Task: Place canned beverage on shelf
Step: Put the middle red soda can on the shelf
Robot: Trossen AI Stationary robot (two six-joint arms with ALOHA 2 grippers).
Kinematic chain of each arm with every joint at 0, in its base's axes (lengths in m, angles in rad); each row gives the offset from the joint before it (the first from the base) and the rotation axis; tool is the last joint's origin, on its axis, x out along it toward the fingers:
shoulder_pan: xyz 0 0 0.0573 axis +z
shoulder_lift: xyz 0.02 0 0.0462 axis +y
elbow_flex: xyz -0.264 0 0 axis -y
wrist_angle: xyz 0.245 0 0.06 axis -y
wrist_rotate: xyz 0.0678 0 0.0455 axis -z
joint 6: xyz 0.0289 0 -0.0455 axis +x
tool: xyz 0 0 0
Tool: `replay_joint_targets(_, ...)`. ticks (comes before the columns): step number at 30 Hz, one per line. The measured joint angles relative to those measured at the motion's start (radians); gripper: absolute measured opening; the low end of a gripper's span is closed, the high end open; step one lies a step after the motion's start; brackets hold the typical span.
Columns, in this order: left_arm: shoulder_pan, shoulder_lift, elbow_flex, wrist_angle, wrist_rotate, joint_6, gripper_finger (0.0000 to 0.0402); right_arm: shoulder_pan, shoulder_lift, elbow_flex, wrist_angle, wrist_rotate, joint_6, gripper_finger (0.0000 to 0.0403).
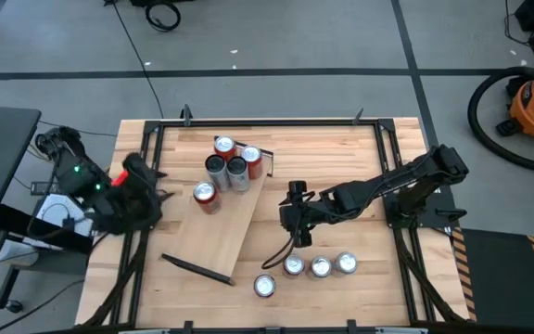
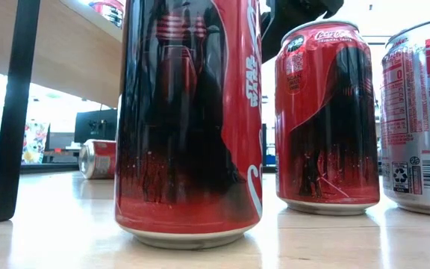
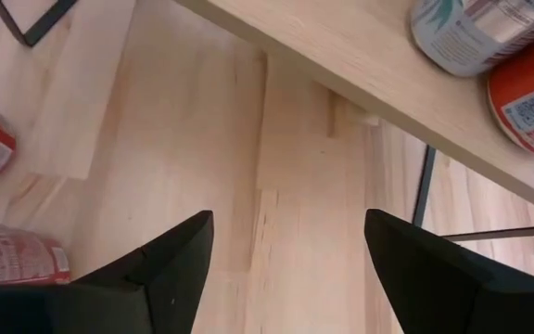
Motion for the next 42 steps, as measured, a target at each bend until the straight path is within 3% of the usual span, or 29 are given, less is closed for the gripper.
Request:
replay_joint_targets(5, 0.120, -0.128, -0.116, -0.005, -0.005, -0.050, 0.0245, 0.001, 0.000, 0.000, 0.015, -0.007, -0.004, 0.0291)
replay_joint_targets(11, 0.300, -0.189, -0.189, -0.003, -0.001, -0.005, 0.0197, 0.000, 0.000, 0.000, 0.059, -0.009, -0.038, 0.0291)
replay_joint_targets(20, 0.580, -0.145, -0.192, 0.013, 0.131, 0.182, 0.0154, -0.004, 0.000, 0.000, 0.109, -0.011, -0.076, 0.0291)
replay_joint_targets(28, 0.840, -0.125, -0.192, 0.223, 0.326, 0.505, 0.0102, -0.004, 0.000, 0.000, 0.117, -0.011, -0.098, 0.0291)
replay_joint_targets(35, 1.043, -0.099, -0.192, 0.267, 0.348, 0.649, 0.0057, 0.005, 0.000, 0.000, 0.112, -0.011, -0.098, 0.0291)
replay_joint_targets(42, 1.225, -0.009, -0.191, 0.304, 0.454, 0.789, 0.0006, 0.007, 0.000, 0.000, 0.112, -0.011, -0.088, 0.0291)
